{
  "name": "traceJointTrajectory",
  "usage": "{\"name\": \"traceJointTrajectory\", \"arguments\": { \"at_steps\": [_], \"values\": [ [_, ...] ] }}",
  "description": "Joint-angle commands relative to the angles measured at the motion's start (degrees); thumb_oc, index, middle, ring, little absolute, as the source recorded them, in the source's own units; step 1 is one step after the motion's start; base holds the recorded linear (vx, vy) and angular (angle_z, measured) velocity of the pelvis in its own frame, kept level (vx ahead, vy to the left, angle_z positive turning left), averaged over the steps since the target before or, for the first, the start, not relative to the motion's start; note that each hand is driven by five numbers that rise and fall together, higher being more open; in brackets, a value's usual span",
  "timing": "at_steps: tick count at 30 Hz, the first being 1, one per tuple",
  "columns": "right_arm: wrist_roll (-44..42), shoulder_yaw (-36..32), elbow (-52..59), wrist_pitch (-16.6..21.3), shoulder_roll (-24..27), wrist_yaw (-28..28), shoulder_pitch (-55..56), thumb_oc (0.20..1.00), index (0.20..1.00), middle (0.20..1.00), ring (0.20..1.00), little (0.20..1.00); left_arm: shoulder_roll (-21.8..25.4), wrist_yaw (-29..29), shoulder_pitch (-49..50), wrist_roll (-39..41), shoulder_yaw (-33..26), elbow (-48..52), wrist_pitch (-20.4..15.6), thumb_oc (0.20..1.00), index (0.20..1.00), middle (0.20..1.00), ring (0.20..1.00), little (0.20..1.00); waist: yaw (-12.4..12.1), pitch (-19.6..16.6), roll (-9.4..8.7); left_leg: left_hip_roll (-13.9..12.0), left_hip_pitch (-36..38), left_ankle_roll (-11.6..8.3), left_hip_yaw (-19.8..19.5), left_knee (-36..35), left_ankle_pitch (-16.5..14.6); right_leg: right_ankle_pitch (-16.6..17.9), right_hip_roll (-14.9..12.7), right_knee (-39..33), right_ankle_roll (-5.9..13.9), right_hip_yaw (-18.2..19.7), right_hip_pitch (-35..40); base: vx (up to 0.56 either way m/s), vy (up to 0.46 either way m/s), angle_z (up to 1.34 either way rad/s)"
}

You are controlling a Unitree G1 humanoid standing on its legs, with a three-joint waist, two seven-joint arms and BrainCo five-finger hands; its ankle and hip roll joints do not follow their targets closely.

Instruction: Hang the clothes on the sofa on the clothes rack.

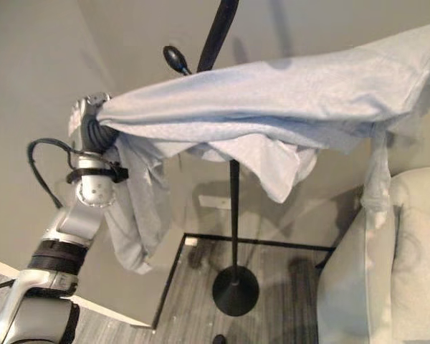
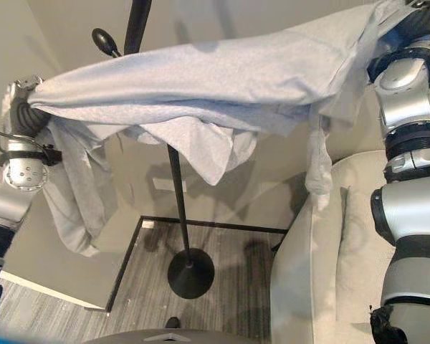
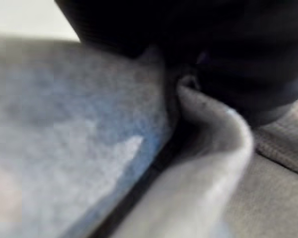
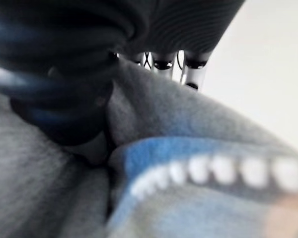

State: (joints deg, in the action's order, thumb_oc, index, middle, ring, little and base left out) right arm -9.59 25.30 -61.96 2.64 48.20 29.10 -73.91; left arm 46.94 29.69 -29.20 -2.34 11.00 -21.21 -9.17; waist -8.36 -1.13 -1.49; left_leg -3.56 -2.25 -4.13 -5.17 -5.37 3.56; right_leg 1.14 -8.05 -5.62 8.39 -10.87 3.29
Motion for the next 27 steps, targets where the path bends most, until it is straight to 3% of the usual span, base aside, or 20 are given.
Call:
{"name": "traceJointTrajectory", "arguments": {
  "at_steps": [1, 2, 5, 11, 14, 16, 19, 21, 22, 23, 24, 25, 27],
  "values": [
    [-1.2, 1.3, -2.3, 1.1, 3.0, -0.3, -2.9, 0.200, 0.200, 0.200, 0.200, 0.200, 2.1, 0.1, -4.6, 3.6, -3.5, 0.4, -0.2, 0.200, 0.200, 0.200, 0.200, 0.200, -2.4, 1.2, -5.26, 1.8, 1.6, 0.45, 0.4, 0.4, -4.9, -2.0, -0.8, 0.9, -0.40, 1.1, 2.7, -0.03, -0.050, 0.20],
    [-1.3, -0.6, -2.1, 1.2, -0.1, -0.4, 0.7, 0.200, 0.200, 0.200, 0.200, 0.200, -0.3, -0.8, -2.8, 3.7, -2.5, 0.7, -0.3, 0.200, 0.200, 0.200, 0.200, 0.200, -2.9, 2.1, -5.22, 1.9, 1.0, 0.53, 0.0, 0.4, -4.7, -2.2, -0.7, 0.9, -0.65, 0.7, 2.4, -0.03, -0.058, 0.19],
    [-0.9, -2.0, -0.9, 1.0, -2.4, -0.6, 4.2, 0.200, 0.200, 0.200, 0.200, 0.200, -1.7, -1.4, -0.7, 3.0, -2.3, 1.7, -0.1, 0.200, 0.200, 0.200, 0.200, 0.200, -2.9, 2.5, -5.22, 1.9, 0.9, 0.63, -0.2, 0.4, -4.7, -2.2, -0.7, 0.9, -0.82, 0.6, 2.4, -0.01, -0.023, 0.11],
    [0.7, -6.5, 7.9, 1.6, -11.9, 0.0, 16.4, 0.200, 0.200, 0.200, 0.200, 0.200, -9.1, -3.7, 6.3, 2.9, -0.6, 2.7, 0.9, 0.200, 0.200, 0.200, 0.200, 0.200, -2.1, 3.6, -4.52, 2.1, 1.2, 1.14, 0.0, 0.4, -4.8, -2.0, -1.0, 0.9, -1.14, 1.0, 2.5, 0.00, -0.004, 0.03],
    [2.4, -7.1, 17.4, 2.5, -23.6, -0.3, 26.5, 0.200, 0.200, 0.200, 0.200, 0.200, -18.7, -5.1, 10.1, 7.5, 3.5, 0.2, 0.8, 0.200, 0.200, 0.200, 0.200, 0.200, -0.5, 4.3, -3.81, 2.1, 1.8, 1.60, 0.9, 0.4, -5.1, -1.7, -1.2, 1.0, -1.39, 2.0, 2.4, -0.02, 0.010, -0.13],
    [2.5, -6.9, 19.7, 2.7, -25.4, -0.3, 28.6, 0.200, 0.200, 0.200, 0.200, 0.200, -20.6, -5.2, 10.6, 9.9, 4.3, 0.2, 0.3, 0.200, 0.200, 0.200, 0.200, 0.200, -0.1, 4.3, -3.69, 2.0, 1.9, 1.64, 1.0, 0.4, -5.2, -1.7, -1.2, 1.0, -1.43, 2.2, 2.4, -0.01, 0.002, -0.09],
    [3.6, -4.7, 26.7, 3.3, -32.2, -0.3, 34.5, 0.200, 0.200, 0.200, 0.200, 0.200, -26.7, -4.8, 13.7, 17.3, 6.8, 2.0, -1.6, 0.200, 0.200, 0.200, 0.200, 0.200, 1.0, 4.7, -3.46, 1.8, 2.3, 1.82, 1.6, 0.4, -5.3, -1.5, -1.0, 1.0, -1.59, 3.1, 2.3, -0.02, -0.006, -0.10],
    [3.9, -4.1, 28.2, 3.3, -33.1, -0.2, 35.6, 0.200, 0.200, 0.200, 0.200, 0.200, -27.6, -4.8, 14.2, 18.4, 7.6, 2.1, -2.0, 0.200, 0.200, 0.200, 0.200, 0.200, 1.2, 4.6, -3.36, 1.8, 2.4, 1.85, 1.8, 0.4, -5.4, -1.5, -1.0, 1.0, -1.65, 3.3, 2.2, -0.01, -0.001, -0.10],
    [4.1, -3.6, 29.2, 3.4, -33.9, -0.1, 36.0, 0.200, 0.200, 0.200, 0.200, 0.200, -28.4, -4.9, 14.8, 19.6, 8.1, 2.3, -2.3, 0.325, 0.325, 0.325, 0.325, 0.325, 1.4, 4.7, -3.33, 1.7, 2.5, 1.86, 1.9, 0.4, -5.4, -1.5, -1.0, 1.0, -1.68, 3.5, 2.2, -0.02, -0.005, -0.05],
    [3.6, -2.8, 31.3, 3.8, -35.3, -0.4, 37.3, 0.200, 0.200, 0.200, 0.200, 0.200, -29.4, -4.4, 15.8, 21.5, 8.7, 2.8, -3.1, 1.000, 1.000, 1.000, 1.000, 1.000, 1.7, 4.6, -3.42, 1.6, 2.7, 1.84, 2.2, 0.4, -5.5, -1.4, -0.9, 0.8, -1.68, 3.8, 2.3, -0.02, -0.006, -0.03],
    [3.5, -2.2, 31.7, 3.8, -35.4, -0.6, 37.4, 0.200, 0.200, 0.200, 0.200, 0.200, -29.7, -4.6, 16.1, 22.6, 8.9, 2.9, -3.3, 1.000, 1.000, 1.000, 1.000, 1.000, 1.8, 4.6, -3.46, 1.6, 2.8, 1.83, 2.3, 0.4, -5.6, -1.4, -0.9, 0.8, -1.71, 3.9, 2.3, -0.02, -0.006, -0.07],
    [3.6, -1.8, 32.2, 3.8, -35.6, -0.7, 37.5, 1.000, 1.000, 1.000, 1.000, 1.000, -29.7, -4.6, 16.4, 23.3, 8.8, 2.9, -3.5, 1.000, 1.000, 1.000, 1.000, 1.000, 1.9, 4.5, -3.50, 1.5, 3.0, 1.82, 2.4, 0.4, -5.6, -1.4, -0.9, 0.7, -1.70, 4.0, 2.4, -0.01, 0.000, -0.06],
    [3.6, -1.6, 32.7, 3.9, -35.8, -0.7, 37.6, 1.000, 1.000, 1.000, 1.000, 1.000, -29.7, -4.6, 16.8, 23.7, 8.7, 3.1, -3.7, 1.000, 1.000, 1.000, 1.000, 1.000, 2.0, 4.4, -3.53, 1.4, 3.1, 1.80, 2.5, 0.4, -5.7, -1.4, -0.9, 0.6, -1.70, 4.1, 2.5, 0.00, 0.000, -0.03]
  ]
}}
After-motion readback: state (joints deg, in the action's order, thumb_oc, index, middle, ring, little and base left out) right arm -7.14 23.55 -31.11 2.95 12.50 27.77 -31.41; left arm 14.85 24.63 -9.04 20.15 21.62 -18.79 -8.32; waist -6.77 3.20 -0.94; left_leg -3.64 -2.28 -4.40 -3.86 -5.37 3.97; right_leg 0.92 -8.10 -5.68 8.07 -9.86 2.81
